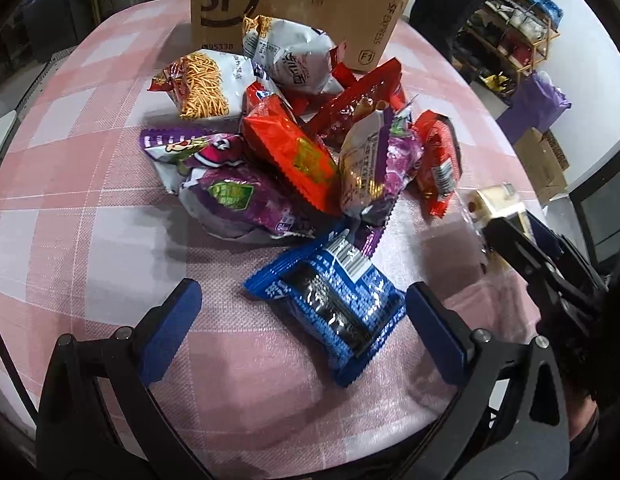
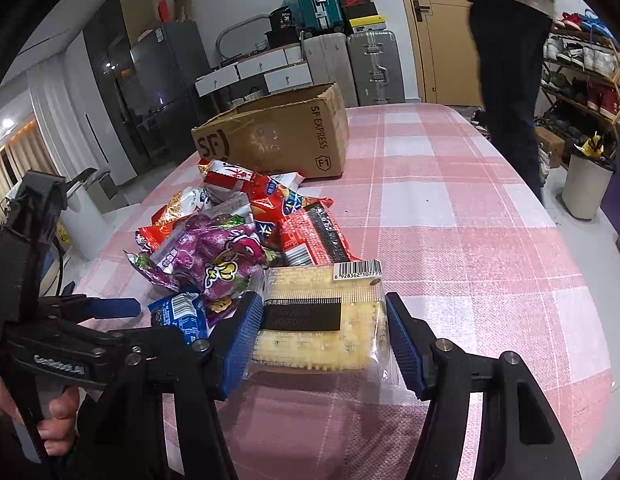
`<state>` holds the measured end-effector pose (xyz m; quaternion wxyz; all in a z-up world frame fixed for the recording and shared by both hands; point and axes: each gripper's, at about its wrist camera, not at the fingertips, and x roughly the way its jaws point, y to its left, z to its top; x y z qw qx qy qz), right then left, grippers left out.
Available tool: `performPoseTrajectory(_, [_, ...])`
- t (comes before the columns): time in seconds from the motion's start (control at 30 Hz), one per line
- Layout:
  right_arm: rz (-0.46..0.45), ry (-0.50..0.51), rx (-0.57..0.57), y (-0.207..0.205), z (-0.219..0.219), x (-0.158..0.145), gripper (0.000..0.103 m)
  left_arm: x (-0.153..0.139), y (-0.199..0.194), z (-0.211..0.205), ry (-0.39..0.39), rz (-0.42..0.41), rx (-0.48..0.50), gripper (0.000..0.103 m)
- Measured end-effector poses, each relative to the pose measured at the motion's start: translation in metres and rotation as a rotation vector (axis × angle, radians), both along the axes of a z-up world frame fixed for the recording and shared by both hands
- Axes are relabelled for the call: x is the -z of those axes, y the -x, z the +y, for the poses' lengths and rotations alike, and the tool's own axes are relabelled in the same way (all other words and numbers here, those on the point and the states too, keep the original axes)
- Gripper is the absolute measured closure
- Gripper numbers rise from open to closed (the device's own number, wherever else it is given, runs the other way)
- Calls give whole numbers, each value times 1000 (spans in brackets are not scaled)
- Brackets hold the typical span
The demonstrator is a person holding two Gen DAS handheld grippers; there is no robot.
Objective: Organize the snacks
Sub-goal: 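Grasp the blue cookie pack with the left gripper while the right gripper holds the crackers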
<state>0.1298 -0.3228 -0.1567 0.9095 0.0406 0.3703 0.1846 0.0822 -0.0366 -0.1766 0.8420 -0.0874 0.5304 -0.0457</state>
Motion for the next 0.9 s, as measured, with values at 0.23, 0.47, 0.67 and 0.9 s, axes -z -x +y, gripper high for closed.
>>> performPoseTrajectory(0.23, [7, -16, 9, -1, -8, 4, 40, 13, -21, -16, -44, 32, -21, 3])
performPoseTrajectory(0.47, [12, -27, 18, 0, -13, 6, 40, 15, -18, -26, -46, 13, 18, 17])
performPoseTrajectory(0.67, [7, -26, 17, 1, -11, 4, 40, 12, -10, -36, -51, -15, 108, 42])
performPoseTrajectory(0.9, [0, -19, 15, 2, -9, 2, 40, 12, -6, -31, -4, -25, 148, 62])
